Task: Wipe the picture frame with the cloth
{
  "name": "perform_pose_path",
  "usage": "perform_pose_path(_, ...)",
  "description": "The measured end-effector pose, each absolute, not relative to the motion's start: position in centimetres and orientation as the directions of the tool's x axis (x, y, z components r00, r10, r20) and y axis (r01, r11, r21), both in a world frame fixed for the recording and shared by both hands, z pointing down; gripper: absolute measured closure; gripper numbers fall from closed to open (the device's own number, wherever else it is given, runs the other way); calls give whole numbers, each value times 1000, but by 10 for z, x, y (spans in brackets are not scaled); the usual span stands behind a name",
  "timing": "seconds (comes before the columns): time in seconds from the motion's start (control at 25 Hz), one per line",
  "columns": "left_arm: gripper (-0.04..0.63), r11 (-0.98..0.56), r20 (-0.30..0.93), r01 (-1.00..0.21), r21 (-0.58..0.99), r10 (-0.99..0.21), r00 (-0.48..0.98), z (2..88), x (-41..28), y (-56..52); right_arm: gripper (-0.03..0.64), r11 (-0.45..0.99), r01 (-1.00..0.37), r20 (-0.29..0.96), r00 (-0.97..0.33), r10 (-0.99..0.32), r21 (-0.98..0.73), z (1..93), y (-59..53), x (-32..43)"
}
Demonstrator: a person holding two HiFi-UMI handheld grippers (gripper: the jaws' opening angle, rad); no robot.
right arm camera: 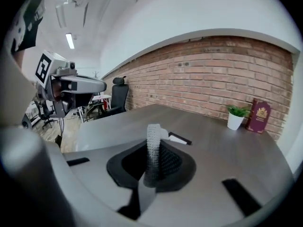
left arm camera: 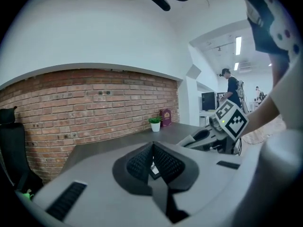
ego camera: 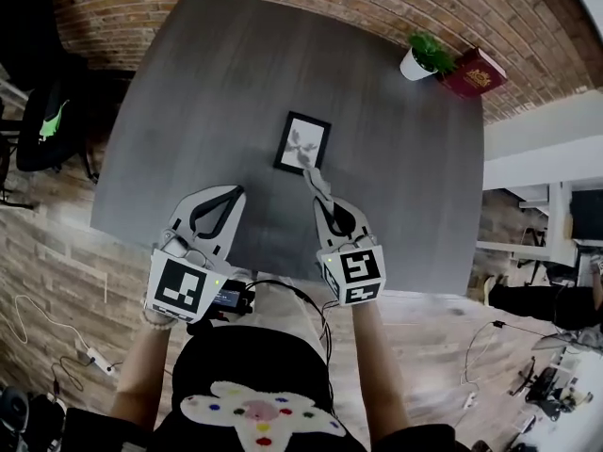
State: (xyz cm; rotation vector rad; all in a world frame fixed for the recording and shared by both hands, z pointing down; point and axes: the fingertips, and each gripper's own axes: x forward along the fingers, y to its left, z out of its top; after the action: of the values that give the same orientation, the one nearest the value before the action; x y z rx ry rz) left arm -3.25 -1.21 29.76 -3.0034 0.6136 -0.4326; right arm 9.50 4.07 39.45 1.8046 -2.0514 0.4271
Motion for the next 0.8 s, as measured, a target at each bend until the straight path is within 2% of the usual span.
perform_pose_path(0.28,586,-930,236,-339,-142,-364,901,280,-34,-2,592,15,-1000,386,-15,-922,-4,355,76,103)
perform_pose_path(0.8,586,-930,247,-347,-123,-367,897,283,-37,6,592,-16,-1000,357,5,-934,-26,332,102,93)
